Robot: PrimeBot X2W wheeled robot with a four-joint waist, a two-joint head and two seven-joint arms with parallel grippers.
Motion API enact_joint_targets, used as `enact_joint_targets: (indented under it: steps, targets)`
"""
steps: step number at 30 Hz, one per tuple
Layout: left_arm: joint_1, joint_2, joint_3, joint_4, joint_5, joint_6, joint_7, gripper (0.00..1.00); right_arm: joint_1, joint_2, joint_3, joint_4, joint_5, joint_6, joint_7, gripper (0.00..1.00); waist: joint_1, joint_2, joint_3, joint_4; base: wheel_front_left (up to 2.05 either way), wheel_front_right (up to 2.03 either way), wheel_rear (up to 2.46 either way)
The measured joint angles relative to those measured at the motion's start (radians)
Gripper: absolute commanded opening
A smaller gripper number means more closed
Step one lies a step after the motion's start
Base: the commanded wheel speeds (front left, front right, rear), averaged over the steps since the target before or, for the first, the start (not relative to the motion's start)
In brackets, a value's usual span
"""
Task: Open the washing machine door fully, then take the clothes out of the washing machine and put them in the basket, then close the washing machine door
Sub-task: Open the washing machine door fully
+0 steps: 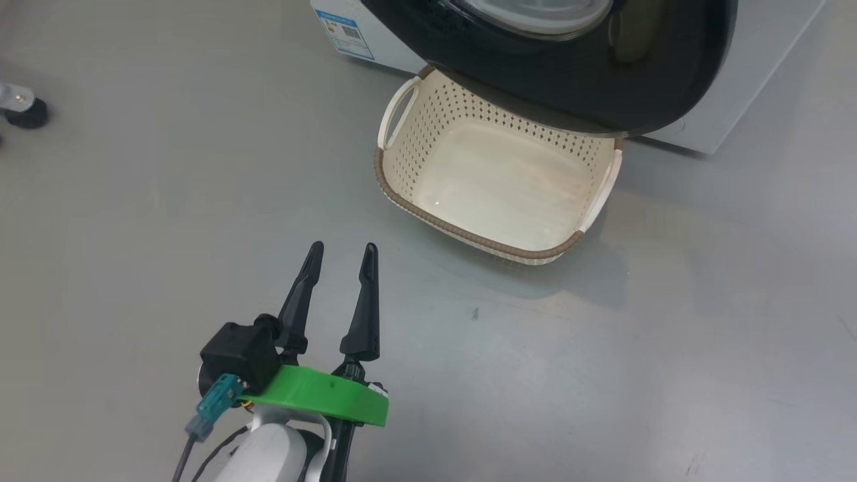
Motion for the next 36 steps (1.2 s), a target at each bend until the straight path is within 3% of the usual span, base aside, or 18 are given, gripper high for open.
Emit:
enact_joint_targets:
  steps: [7,14,18,26,27,28,29,36]
  targets:
    - [0.000,0.000,0.013,0.027,0.024,0.000,0.000,1.00,0.118,-0.027,0.056,-0.033,-0.142,-0.001,-0.140,0.00,0.0000,0.0000,-0.037,-0.038,0.00,0.00,0.00]
    - [0.000,0.000,0.041,0.053,0.041,0.000,0.000,1.00,0.218,-0.074,0.184,-0.163,-0.297,-0.002,-0.305,0.00,0.0000,0.0000,-0.078,-0.085,0.00,0.00,0.00]
    - [0.000,0.000,0.057,0.072,0.041,0.000,0.000,1.00,0.327,-0.098,0.214,-0.157,-0.379,-0.002,-0.416,0.00,0.0000,0.0000,-0.107,-0.110,0.00,0.00,0.00]
    - [0.023,0.002,0.094,0.096,0.059,0.000,0.000,1.00,0.501,-0.077,0.216,-0.097,-0.473,-0.002,-0.609,0.00,-0.0001,0.0000,-0.178,-0.168,0.00,0.00,0.00]
    - [0.028,0.002,0.093,0.100,0.060,0.000,0.000,1.00,0.514,-0.071,0.211,-0.093,-0.475,-0.003,-0.629,0.13,0.0000,0.0000,-0.183,-0.175,0.00,0.00,0.00]
    - [0.032,0.002,0.091,0.103,0.061,0.000,0.000,1.00,0.525,-0.065,0.204,-0.091,-0.477,-0.010,-0.650,0.39,0.0000,0.0000,-0.189,-0.182,0.00,0.00,0.00]
    - [0.033,0.002,0.087,0.105,0.062,0.000,0.000,1.00,0.537,-0.063,0.194,-0.091,-0.485,-0.022,-0.671,1.00,0.0000,0.0000,-0.195,-0.188,0.00,0.00,0.00]
    - [0.035,0.003,0.086,0.110,0.065,0.000,0.000,1.00,0.618,-0.044,0.182,-0.084,-0.517,-0.053,-0.727,1.00,0.0000,0.0000,-0.222,-0.210,0.00,0.00,0.00]
